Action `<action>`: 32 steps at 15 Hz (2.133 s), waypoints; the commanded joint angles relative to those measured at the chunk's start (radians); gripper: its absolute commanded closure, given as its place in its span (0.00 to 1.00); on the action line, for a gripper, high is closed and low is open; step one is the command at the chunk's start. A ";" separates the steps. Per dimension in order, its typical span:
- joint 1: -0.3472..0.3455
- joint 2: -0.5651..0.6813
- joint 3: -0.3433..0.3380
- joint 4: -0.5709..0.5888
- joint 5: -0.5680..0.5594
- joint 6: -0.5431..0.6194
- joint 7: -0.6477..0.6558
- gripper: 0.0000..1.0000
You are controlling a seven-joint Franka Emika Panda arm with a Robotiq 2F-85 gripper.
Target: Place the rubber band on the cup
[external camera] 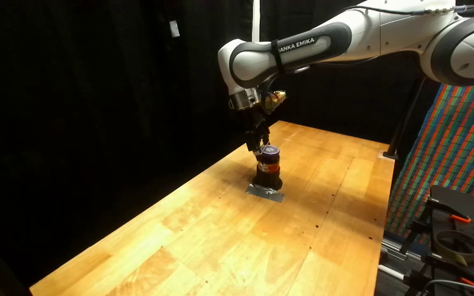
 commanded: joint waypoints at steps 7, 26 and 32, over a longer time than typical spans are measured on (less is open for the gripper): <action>0.010 -0.032 -0.011 -0.068 -0.022 0.049 0.041 0.00; -0.002 -0.441 -0.001 -0.788 0.009 0.439 0.213 0.00; -0.009 -0.577 -0.019 -1.075 0.002 0.803 0.249 0.49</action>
